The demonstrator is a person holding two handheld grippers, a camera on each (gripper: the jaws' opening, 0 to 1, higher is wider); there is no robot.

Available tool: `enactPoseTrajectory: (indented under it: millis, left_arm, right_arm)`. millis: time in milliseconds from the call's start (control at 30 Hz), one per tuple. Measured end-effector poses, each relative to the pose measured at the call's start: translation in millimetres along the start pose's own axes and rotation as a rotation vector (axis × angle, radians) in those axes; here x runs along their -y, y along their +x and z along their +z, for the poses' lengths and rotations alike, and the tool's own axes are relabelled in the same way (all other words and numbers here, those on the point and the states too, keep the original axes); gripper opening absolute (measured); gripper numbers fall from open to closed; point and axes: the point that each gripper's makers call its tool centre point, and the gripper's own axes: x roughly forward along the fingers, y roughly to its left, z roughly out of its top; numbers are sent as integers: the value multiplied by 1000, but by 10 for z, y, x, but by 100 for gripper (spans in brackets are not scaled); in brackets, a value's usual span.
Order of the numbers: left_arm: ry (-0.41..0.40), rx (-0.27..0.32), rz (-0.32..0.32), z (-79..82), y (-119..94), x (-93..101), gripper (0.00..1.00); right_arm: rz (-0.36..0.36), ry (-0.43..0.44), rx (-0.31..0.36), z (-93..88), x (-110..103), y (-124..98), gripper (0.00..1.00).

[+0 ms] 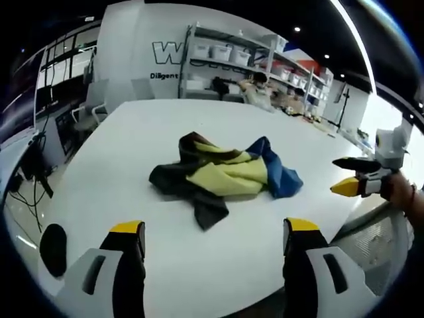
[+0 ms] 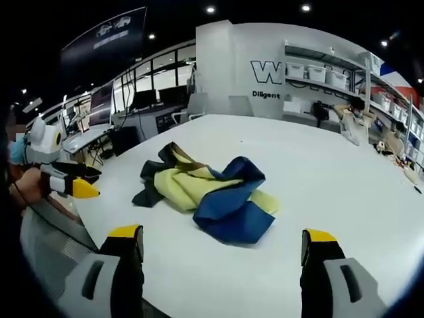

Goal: Fold the garment on the visible template until the final outline fits inside the template.

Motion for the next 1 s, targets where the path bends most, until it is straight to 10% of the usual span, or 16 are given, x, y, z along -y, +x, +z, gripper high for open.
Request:
enactPoseTrajectory:
  millis: [367, 1000]
  left_arm:
    - [27, -20, -5, -3, 20, -1, 83]
    - [62, -12, 6, 462, 264, -371, 82]
  right_arm:
    - [-14, 23, 40, 203, 59, -12, 98]
    - [58, -41, 22, 588, 90, 460, 95]
